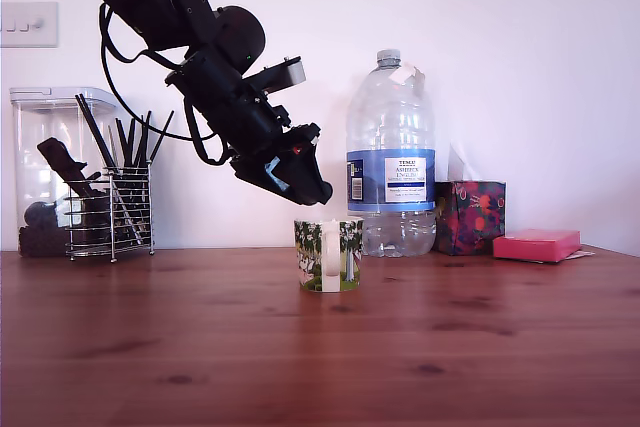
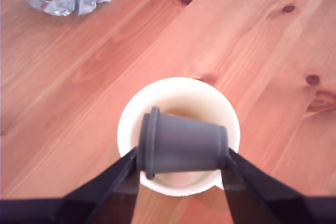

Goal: Pick up the coffee capsules from the table one by one and drop them inside the nearest coffee cup

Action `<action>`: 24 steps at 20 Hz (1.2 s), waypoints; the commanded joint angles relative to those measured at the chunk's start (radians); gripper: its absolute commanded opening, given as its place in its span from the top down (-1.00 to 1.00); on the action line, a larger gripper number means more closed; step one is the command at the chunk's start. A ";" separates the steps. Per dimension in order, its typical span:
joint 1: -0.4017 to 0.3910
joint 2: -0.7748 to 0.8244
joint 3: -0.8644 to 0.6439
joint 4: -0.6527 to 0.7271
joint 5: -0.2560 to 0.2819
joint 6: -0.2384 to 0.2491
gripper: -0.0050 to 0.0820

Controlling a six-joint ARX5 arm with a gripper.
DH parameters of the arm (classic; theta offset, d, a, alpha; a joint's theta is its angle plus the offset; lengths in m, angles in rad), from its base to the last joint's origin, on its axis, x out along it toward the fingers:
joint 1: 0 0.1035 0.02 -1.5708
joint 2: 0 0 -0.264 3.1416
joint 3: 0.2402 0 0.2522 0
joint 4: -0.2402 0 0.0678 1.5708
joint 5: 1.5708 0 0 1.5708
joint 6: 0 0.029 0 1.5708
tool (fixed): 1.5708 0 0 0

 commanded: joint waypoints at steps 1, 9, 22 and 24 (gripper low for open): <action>-0.005 0.036 0.002 0.006 -0.013 -0.001 -0.82; -0.010 0.034 0.002 0.005 -0.016 -0.002 -0.92; -0.006 -0.148 -0.061 0.035 -0.023 -0.032 0.92; 0.005 -0.224 -0.154 0.117 -0.023 -0.068 0.92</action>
